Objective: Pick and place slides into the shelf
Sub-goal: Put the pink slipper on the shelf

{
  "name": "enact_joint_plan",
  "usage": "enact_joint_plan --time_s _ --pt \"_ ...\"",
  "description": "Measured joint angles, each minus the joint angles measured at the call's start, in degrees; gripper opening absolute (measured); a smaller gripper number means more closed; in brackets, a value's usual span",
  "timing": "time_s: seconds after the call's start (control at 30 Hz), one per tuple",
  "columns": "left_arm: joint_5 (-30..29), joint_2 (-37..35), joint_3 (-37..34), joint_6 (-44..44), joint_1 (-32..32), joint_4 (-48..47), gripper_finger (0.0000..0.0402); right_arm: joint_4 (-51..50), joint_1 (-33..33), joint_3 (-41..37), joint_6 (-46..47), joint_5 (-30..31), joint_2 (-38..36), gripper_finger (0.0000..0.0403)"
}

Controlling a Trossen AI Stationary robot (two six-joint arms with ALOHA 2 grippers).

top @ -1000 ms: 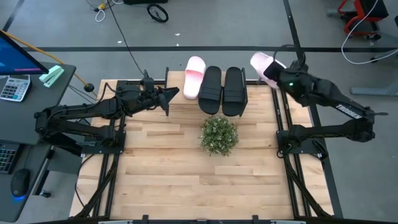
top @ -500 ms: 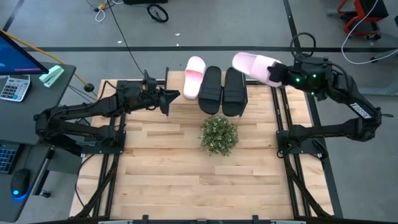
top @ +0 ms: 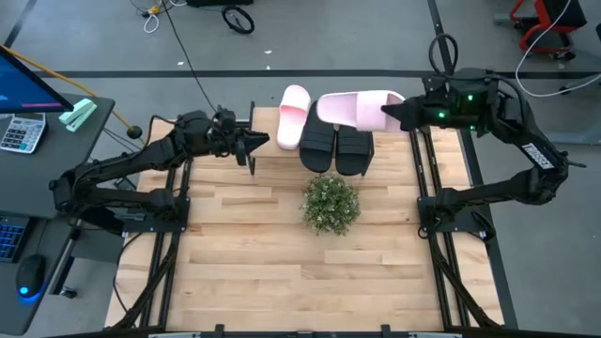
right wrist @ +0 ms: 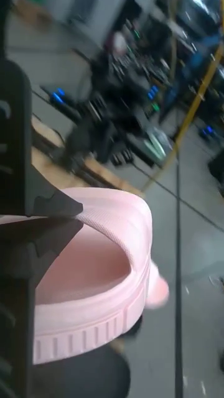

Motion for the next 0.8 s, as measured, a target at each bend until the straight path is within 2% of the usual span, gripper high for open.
enact_joint_plan --time_s 0.17,0.4,0.57,0.7,0.8 --pt "1.88 0.02 5.2 3.51 2.39 -7.39 0.0098 -0.02 -0.07 6.05 -0.65 -9.6 5.11 0.0" --pt "2.77 0.02 17.23 12.76 6.25 -25.49 0.0146 -3.88 -0.04 11.86 -2.55 -19.69 10.96 0.0" --pt "10.28 1.52 23.62 13.11 8.16 -34.26 0.0181 -4.11 0.0 12.05 -4.61 -23.32 13.35 0.0" --pt "18.66 2.84 25.27 12.14 7.45 -35.47 0.0201 -3.72 0.0 12.08 -6.56 -25.99 15.18 0.0" --pt "19.55 3.77 25.27 11.18 5.89 -35.33 0.0207 -3.42 0.0 12.08 -7.57 -28.25 16.57 0.0"
